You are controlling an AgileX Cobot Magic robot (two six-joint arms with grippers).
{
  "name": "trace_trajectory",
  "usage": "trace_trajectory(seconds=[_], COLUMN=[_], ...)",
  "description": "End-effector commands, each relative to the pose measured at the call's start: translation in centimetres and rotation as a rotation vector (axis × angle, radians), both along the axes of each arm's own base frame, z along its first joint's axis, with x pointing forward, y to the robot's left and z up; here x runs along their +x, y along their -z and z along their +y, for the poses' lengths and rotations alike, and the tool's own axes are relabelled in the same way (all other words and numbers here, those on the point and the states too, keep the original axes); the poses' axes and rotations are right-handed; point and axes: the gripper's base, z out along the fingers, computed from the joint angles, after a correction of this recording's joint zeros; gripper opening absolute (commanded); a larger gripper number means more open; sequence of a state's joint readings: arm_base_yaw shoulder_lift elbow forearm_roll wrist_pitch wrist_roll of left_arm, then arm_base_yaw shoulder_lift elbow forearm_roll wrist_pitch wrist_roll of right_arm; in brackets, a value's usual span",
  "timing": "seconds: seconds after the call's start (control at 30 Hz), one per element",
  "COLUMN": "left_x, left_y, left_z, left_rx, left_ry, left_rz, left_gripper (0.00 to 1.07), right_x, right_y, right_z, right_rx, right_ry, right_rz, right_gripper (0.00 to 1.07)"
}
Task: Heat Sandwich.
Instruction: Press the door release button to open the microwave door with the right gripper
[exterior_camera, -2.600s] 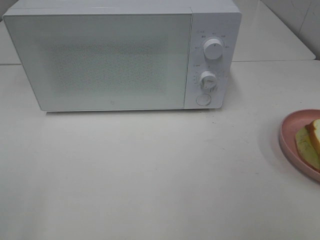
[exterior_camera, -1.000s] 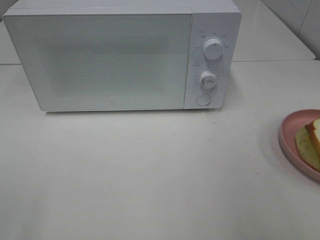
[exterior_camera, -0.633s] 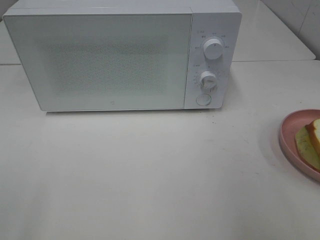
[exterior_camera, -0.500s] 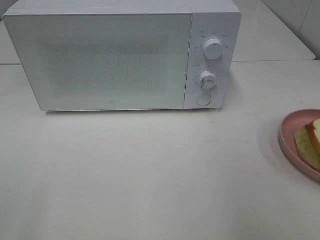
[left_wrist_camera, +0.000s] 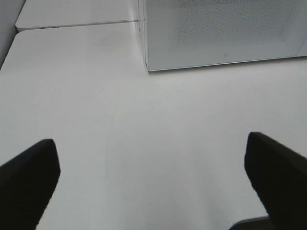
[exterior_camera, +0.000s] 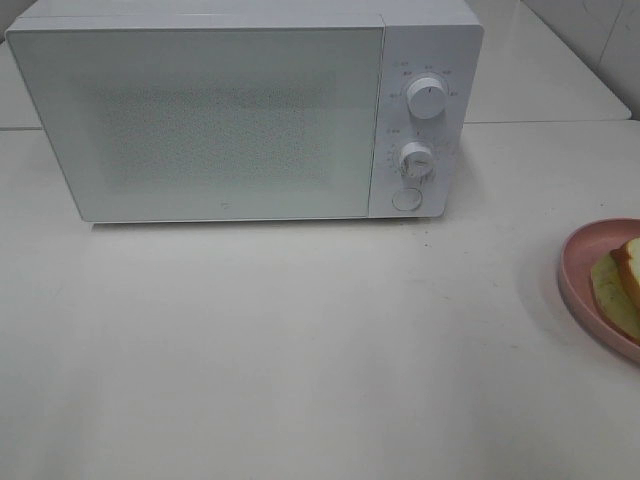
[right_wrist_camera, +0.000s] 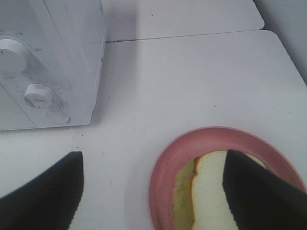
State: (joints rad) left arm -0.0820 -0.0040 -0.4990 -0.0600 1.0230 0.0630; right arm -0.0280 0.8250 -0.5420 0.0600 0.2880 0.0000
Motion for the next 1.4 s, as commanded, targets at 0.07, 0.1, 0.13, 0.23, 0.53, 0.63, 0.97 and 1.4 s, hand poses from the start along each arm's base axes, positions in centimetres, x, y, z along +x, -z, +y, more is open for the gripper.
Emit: trace_trajectory(seconds=[0.07,0.1,0.13,0.23,0.53,0.63,0.97,1.4], left_x=[-0.5,-0.5,-0.5,-0.5,-0.5,-0.5,-0.5,-0.5], left_y=[-0.2,-0.2,-0.2,-0.2,-0.2,-0.2,-0.2,-0.2], left_z=[0.1,0.1,0.1,0.1,0.1,0.1,0.1,0.1], left_rx=[-0.001,-0.001,-0.001,-0.001,-0.001,-0.001,-0.001,-0.001], left_ry=[0.003,0.003,0.003,0.003,0.003,0.003,0.003,0.003], left_rz=[-0.037,-0.037,-0.037,-0.037,-0.037,-0.037,-0.037,-0.037], left_gripper=[1.03,1.03,1.03,1.03,1.03,1.03,1.03,1.03], right_x=[1.2,1.5,2.2,2.8,4.5,4.1,3.4,4.8], right_y=[0.2,0.3,0.7,1.0,2.4,3.4,5.2,8.7], right_z=[-0.1,-0.1,-0.2,-0.2,0.4,1.7,3.6,7.0], right_rx=[0.002,0.002,0.001,0.0,0.016,0.019,0.038,-0.015], right_ry=[0.009,0.01,0.012,0.015,0.001,-0.06,-0.107,-0.11], right_rz=[-0.023,-0.024,-0.024,-0.033,-0.135,-0.221,-0.346,-0.372], right_gripper=[0.76,0.76,0.76,0.76,0.76,0.76,0.76,0.76])
